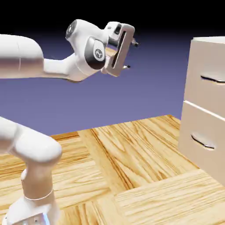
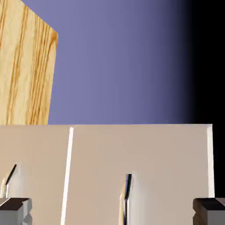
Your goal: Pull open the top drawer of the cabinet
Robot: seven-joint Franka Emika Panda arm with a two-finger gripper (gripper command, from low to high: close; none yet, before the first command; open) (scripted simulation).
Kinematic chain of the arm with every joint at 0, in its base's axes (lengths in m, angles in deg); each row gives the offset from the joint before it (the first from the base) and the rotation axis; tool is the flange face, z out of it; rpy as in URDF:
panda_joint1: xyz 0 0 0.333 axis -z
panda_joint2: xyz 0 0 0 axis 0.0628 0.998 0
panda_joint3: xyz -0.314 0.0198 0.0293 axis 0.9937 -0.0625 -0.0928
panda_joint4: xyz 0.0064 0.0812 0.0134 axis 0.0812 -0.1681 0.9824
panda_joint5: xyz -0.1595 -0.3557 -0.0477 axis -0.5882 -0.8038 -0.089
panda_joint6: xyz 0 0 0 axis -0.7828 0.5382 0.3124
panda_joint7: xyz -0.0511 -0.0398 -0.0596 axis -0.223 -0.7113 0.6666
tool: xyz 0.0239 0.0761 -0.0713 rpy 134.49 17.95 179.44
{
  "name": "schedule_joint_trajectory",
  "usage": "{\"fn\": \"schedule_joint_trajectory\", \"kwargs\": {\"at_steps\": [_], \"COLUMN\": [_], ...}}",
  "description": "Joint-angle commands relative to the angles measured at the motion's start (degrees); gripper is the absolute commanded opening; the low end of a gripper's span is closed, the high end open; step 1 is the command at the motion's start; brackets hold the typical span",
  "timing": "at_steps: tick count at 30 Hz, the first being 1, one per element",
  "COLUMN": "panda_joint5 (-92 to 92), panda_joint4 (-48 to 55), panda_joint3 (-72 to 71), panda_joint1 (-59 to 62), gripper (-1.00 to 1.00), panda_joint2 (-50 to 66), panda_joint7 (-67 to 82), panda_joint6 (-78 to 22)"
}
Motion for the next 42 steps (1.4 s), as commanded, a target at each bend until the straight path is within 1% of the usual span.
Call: {"fn": "schedule_joint_trajectory", "kwargs": {"at_steps": [1, 42], "panda_joint5": [-1.9, -81.3], "panda_joint4": [0.7, 27.6], "panda_joint3": [0.9, 36.2], "panda_joint1": [-1.4, -58.8], "gripper": [0.00, 0.00], "panda_joint2": [-0.8, -32.3], "panda_joint7": [2.5, 104.7], "panda_joint6": [-0.5, -20.1]}}
